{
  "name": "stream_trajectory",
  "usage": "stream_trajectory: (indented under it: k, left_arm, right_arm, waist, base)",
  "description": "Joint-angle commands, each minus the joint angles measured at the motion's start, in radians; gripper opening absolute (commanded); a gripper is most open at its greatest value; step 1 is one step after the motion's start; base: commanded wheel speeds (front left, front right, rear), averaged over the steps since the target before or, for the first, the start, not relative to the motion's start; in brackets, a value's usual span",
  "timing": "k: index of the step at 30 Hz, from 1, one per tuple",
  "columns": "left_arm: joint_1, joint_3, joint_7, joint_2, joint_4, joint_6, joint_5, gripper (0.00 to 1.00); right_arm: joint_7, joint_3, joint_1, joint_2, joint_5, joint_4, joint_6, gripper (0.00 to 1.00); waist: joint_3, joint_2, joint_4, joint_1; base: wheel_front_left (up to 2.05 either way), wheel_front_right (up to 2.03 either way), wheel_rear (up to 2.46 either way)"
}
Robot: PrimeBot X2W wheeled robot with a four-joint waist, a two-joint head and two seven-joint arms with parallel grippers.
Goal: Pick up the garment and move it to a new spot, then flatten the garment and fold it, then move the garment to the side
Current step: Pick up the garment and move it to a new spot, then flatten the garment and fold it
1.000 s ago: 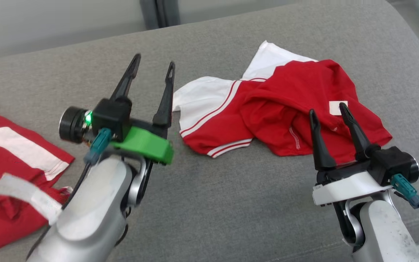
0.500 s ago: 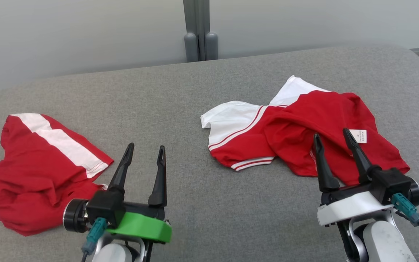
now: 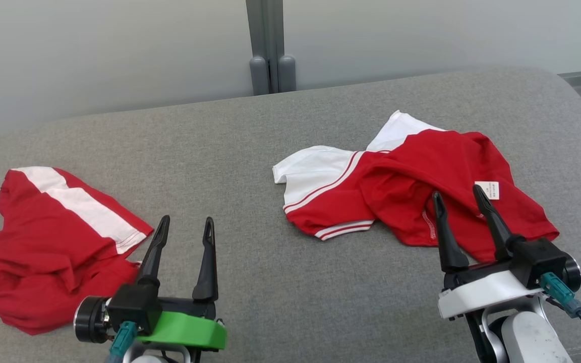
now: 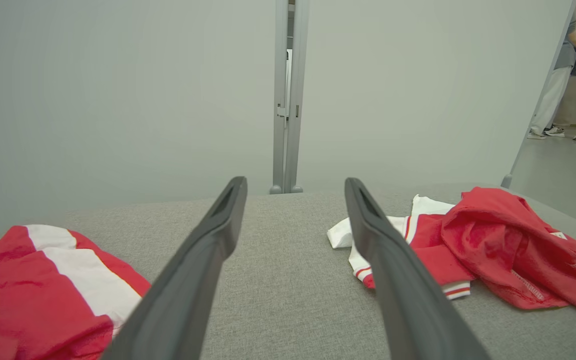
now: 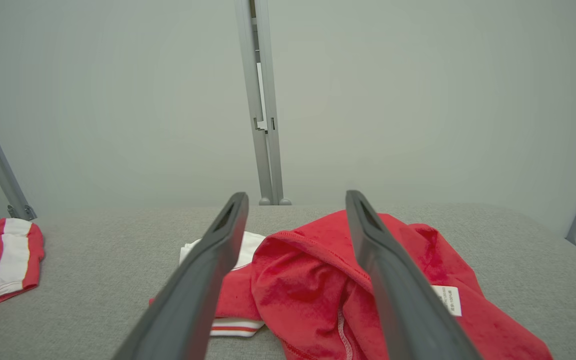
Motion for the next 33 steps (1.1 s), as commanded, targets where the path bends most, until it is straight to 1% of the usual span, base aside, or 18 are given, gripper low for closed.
stream_trajectory:
  k: [1, 4, 9, 13, 16, 18, 21, 23, 25, 29, 33]
  left_arm:
    - [0.016, 0.009, 0.000, -0.001, -0.004, -0.007, 0.006, 1.00]
    - [0.019, 0.018, 0.000, -0.002, 0.001, -0.015, 0.011, 1.00]
    - [0.020, 0.006, 0.000, -0.003, 0.005, -0.013, -0.007, 1.00]
    - [0.004, -0.013, 0.000, -0.003, 0.012, -0.014, -0.012, 1.00]
    - [-0.020, -0.031, 0.000, -0.003, 0.018, -0.009, -0.017, 1.00]
    - [-0.035, -0.043, 0.000, -0.002, 0.029, -0.009, -0.008, 1.00]
    - [-0.054, -0.051, 0.000, -0.002, 0.043, -0.001, -0.023, 1.00]
    - [-0.064, -0.057, 0.000, -0.002, 0.049, 0.002, -0.028, 1.00]
    - [-0.072, -0.064, 0.000, -0.002, 0.053, 0.005, -0.028, 1.00]
    - [-0.076, -0.075, 0.000, -0.002, 0.053, 0.011, -0.036, 1.00]
    - [-0.081, -0.086, 0.000, -0.002, 0.052, 0.017, -0.050, 1.00]
  right_arm:
    - [-0.003, 0.001, 0.012, -0.002, 0.003, 0.002, 0.000, 1.00]
    - [-0.003, 0.002, 0.012, -0.002, 0.004, 0.005, 0.000, 1.00]
    - [-0.003, -0.003, 0.010, -0.002, 0.008, 0.006, 0.000, 1.00]
    - [-0.003, 0.002, -0.005, -0.002, -0.011, 0.030, 0.000, 1.00]
    - [-0.003, 0.019, -0.044, -0.002, -0.036, 0.121, 0.000, 1.00]
    - [0.008, 0.019, -0.081, -0.003, -0.018, 0.190, 0.000, 1.00]
    - [0.037, 0.019, -0.140, -0.002, 0.004, 0.282, 0.000, 1.00]
    - [0.062, 0.023, -0.186, -0.019, 0.004, 0.338, 0.000, 1.00]
    - [0.078, 0.002, -0.230, -0.038, 0.001, 0.389, -0.001, 1.00]
    - [0.102, -0.056, -0.305, -0.043, 0.003, 0.484, 0.000, 1.00]
    - [0.111, -0.096, -0.361, -0.055, 0.011, 0.561, -0.001, 1.00]
  waist:
    - [-0.001, 0.0000, 0.001, 0.0000]
    - [-0.004, 0.0000, 0.002, 0.0000]
    - [-0.005, 0.0000, 0.012, 0.0000]
    - [0.010, 0.0000, 0.039, 0.0000]
    - [0.032, 0.0000, 0.071, 0.0000]
    - [0.048, 0.0000, 0.101, 0.0000]
    - [0.072, 0.0000, 0.151, 0.0000]
    - [0.087, 0.0000, 0.183, 0.0000]
    - [0.103, 0.0000, 0.215, 0.0000]
    - [0.126, 0.0000, 0.267, 0.0000]
    - [0.143, 0.0000, 0.303, 0.0000]
  base:
    - [0.00, 0.00, 0.00]
    - [0.00, 0.00, 0.00]
    - [0.00, 0.00, 0.00]
    - [0.00, 0.00, 0.00]
    - [0.00, 0.00, 0.00]
    - [0.00, 0.00, 0.00]
    - [0.00, 0.00, 0.00]
    - [0.00, 0.00, 0.00]
    - [0.00, 0.00, 0.00]
    - [0.00, 0.00, 0.00]
    - [0.00, 0.00, 0.00]
